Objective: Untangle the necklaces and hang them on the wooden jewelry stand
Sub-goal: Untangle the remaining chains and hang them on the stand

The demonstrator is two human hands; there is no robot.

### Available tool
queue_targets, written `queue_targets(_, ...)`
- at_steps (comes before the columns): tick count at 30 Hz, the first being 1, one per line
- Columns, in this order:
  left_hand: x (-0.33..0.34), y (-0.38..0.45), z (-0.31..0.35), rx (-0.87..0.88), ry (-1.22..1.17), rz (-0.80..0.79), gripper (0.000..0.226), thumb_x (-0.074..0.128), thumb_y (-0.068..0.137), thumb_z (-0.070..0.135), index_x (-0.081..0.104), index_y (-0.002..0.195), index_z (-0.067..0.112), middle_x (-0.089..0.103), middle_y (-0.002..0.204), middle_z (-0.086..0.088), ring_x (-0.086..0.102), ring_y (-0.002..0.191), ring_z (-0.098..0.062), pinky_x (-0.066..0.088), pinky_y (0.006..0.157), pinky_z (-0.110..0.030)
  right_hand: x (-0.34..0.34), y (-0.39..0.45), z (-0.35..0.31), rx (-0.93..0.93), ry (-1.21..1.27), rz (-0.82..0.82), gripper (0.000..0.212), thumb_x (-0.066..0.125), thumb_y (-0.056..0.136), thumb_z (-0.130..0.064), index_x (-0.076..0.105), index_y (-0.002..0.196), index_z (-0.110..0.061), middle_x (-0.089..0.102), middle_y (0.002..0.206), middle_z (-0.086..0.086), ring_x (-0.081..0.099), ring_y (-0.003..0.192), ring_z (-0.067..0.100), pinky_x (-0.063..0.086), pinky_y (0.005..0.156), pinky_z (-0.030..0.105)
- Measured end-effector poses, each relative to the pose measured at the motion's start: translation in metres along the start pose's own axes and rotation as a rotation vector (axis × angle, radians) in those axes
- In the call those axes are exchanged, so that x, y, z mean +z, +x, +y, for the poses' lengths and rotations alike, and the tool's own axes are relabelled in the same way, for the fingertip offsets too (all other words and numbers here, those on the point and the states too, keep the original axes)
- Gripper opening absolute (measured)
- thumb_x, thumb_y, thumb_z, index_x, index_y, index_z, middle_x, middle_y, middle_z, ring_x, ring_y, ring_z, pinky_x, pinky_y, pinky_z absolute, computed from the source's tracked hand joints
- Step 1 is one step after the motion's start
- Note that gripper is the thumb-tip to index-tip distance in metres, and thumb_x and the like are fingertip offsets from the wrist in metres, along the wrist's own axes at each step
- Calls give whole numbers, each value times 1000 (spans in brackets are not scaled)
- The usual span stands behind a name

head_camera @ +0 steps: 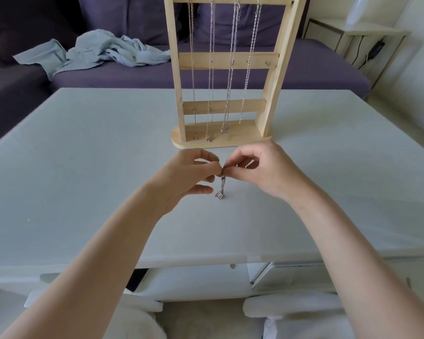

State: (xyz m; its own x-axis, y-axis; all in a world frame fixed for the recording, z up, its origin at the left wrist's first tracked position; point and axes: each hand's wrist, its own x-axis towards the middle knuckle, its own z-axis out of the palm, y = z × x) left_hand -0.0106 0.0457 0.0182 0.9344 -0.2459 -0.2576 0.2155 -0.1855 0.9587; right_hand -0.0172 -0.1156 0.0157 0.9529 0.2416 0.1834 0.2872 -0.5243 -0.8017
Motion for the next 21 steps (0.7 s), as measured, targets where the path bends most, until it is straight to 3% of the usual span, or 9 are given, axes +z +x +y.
queue_targets(6,-3,0,0,-85,-48,-6,16,64,84,10,58,96,18,63,71,4,53,62,-7,44,47,-16,-2,-2,-2,-25,-1,-18,21,78,75,-14,67,65,-30,61,57,-21,50,58,1,40,60,14)
queue_targets(11,0,0,-5,-108,-103,-20,10,61,85,8,56,84,16,59,69,3,48,51,-5,41,45,-15,1,-2,-3,-29,-31,-24,12,78,75,-14,71,70,-22,61,57,-20,49,58,3,40,59,14)
queue_targets(15,2,2,-5,-96,-128,-15,20,56,86,6,52,69,15,54,68,1,41,45,-4,37,42,-14,1,-2,-4,-36,-29,4,6,77,76,-13,72,78,-15,66,70,-8,50,61,3,41,61,17)
queue_targets(21,2,3,-4,-70,-184,4,22,51,87,4,51,67,12,46,59,3,37,46,-6,35,41,-13,11,-2,-5,-68,-12,67,9,73,78,-4,71,79,-12,66,70,-11,60,66,4,47,65,14)
